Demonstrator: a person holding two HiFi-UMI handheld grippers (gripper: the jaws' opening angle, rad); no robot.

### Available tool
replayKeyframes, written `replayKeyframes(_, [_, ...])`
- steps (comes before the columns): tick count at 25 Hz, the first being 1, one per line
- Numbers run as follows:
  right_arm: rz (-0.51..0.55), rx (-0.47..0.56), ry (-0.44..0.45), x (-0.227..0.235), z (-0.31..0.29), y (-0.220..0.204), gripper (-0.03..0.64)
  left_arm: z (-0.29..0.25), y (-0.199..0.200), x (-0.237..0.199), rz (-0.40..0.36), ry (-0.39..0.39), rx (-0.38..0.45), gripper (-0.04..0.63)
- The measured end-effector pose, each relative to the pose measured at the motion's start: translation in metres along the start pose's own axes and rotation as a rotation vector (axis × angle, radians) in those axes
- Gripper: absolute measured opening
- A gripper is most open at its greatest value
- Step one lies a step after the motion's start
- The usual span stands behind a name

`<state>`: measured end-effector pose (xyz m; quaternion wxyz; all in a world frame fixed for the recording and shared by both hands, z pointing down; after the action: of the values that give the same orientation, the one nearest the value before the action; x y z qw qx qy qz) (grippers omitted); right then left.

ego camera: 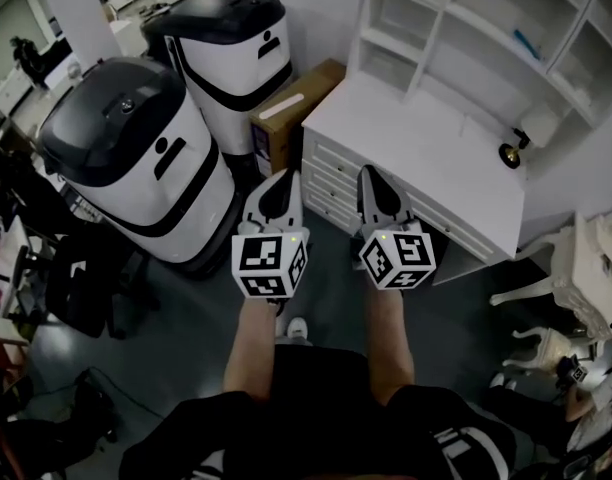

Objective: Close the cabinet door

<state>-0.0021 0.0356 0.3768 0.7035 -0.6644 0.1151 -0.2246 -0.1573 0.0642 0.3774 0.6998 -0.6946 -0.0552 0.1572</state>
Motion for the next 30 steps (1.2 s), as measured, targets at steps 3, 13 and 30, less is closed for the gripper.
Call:
replayKeyframes(3, [0.023, 0.000, -0.001, -0.007, -0.018, 0.003, 0.020, -0.011, 0.005, -0.017, 0.007, -0.005, 0.011, 0.012])
replayKeyframes(13, [0.099, -0.001, -0.011, -0.021, -0.044, 0.012, 0.020, -0.033, 0.006, -0.037, 0.024, -0.053, 0.016, 0.012])
replayKeyframes(30, [0.141, 0.003, 0.026, -0.029, -0.083, 0.010, 0.021, -0.058, 0.018, -0.062, 0.029, -0.040, 0.073, 0.012])
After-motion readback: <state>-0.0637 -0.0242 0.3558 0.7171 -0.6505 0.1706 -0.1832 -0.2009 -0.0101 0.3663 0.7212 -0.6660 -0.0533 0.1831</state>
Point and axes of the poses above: the fingertips, and each gripper's own axes: z backward along the fingers, x to its right, y out of its top, the point moved 4 cm from there along z, backward along the fingers, and after that the axes turned 3 degrees about -y, right-handed, at the moved point
